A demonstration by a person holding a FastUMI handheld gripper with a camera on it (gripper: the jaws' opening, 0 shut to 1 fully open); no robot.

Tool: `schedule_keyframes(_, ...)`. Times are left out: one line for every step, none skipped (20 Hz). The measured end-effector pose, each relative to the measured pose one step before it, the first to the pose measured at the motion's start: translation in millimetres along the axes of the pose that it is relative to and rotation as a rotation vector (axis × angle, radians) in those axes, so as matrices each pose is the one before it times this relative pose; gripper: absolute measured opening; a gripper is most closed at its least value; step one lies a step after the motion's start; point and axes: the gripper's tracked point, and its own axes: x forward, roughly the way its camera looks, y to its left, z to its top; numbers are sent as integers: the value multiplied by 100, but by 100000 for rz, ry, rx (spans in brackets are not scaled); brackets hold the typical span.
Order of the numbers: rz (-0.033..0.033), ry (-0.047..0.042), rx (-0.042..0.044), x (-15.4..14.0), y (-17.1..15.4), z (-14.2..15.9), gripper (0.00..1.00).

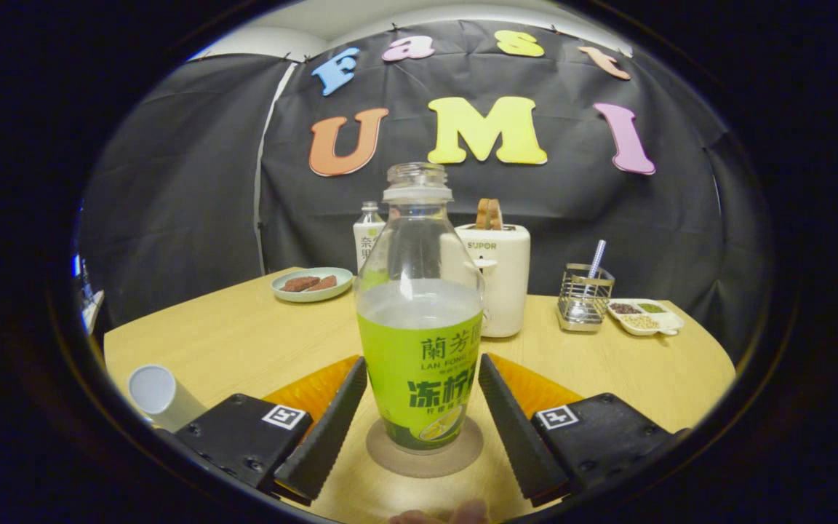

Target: Take the bottle from table, then pour the juice into the cup, finally place the bottle on the coaster

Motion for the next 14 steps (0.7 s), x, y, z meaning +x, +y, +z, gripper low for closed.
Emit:
schedule_keyframes(200, -23, 356, -283, 142, -113, 100)
schedule_keyframes(-395, -117, 76, -274, -27, 13, 99)
schedule_keyframes(-599, -225, -128, -346, -104, -122, 99)
schedule_keyframes(-1098, -536, 29, -240, -75, 2, 100)
schedule_keyframes(-1317, -216, 413, -355, -230, 15, 100)
schedule_keyframes(-383, 901, 1319, -348, -70, -159, 99)
schedule_keyframes(388, 1407, 1434, -345, 301, -395, 99)
schedule_keyframes(-266, 852, 903, -564, 80, -277, 99)
schedule_keyframes(-153, 310, -160, -618, 91, -215, 99)
schedule_keyframes(-102, -184, -659, -706, 174, -111, 99)
schedule_keyframes(-260, -665, -190, -871, 258, -125, 99)
schedule_keyframes(-575, -443, 105, -928, 170, 19, 99)
schedule_keyframes(-661, -839, 667, -1064, 74, 4, 99)
schedule_keyframes(-1631, -1044, 472, -1165, -17, 117, 99)
